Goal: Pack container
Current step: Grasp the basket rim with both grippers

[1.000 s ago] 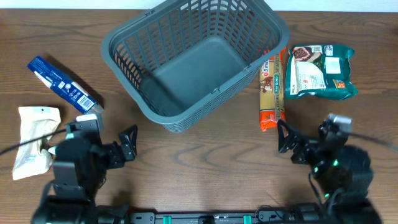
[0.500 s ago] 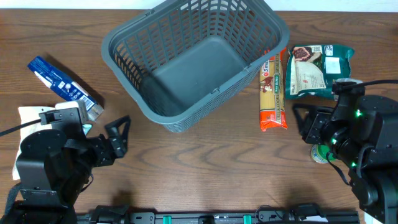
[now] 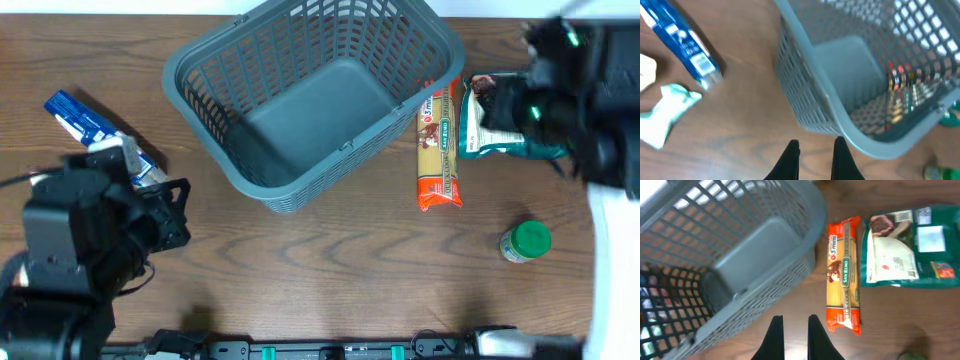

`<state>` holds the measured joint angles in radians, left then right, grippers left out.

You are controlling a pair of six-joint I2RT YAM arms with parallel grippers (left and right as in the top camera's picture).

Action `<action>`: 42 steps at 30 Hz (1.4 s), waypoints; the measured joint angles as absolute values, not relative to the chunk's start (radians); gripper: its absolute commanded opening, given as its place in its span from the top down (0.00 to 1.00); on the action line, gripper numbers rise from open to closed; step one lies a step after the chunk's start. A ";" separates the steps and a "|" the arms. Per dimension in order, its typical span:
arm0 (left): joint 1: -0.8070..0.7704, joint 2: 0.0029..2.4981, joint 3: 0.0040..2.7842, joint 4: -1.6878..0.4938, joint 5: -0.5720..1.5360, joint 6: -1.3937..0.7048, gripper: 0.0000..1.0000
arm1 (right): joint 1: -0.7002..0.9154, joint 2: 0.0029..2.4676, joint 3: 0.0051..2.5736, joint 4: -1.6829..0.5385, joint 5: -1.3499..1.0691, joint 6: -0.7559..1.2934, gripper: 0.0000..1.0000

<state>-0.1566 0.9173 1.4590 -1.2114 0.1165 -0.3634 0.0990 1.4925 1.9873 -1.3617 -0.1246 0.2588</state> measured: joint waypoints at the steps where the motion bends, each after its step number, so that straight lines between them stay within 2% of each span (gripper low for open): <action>1: -0.172 0.942 1.488 -1.237 0.117 -0.364 0.94 | 0.099 1.529 2.014 -1.365 -0.128 0.251 0.99; 5: -0.244 1.016 1.582 -1.311 0.118 -0.367 0.95 | 0.099 1.635 2.084 -1.369 -0.140 0.218 0.99; 15: -0.488 1.089 1.810 -1.461 0.124 -0.382 0.95 | 0.099 1.679 2.100 -1.406 -0.146 0.138 0.99; 25: -0.744 1.239 1.833 -1.496 0.069 -0.325 0.94 | 0.099 1.703 2.100 -1.353 -0.173 0.008 0.99; 34: -0.807 1.441 1.832 -1.457 0.029 -0.200 0.94 | 0.099 1.767 2.108 -1.336 -0.202 -0.064 0.99; 42: -0.807 1.480 1.832 -1.422 0.020 -0.137 0.94 | 0.099 1.843 2.108 -1.281 -0.229 -0.089 0.99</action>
<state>-0.8070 1.4796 1.8324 -1.4220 0.0204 -0.1368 0.0994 1.8431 2.1078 -1.2808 -0.2287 -0.0887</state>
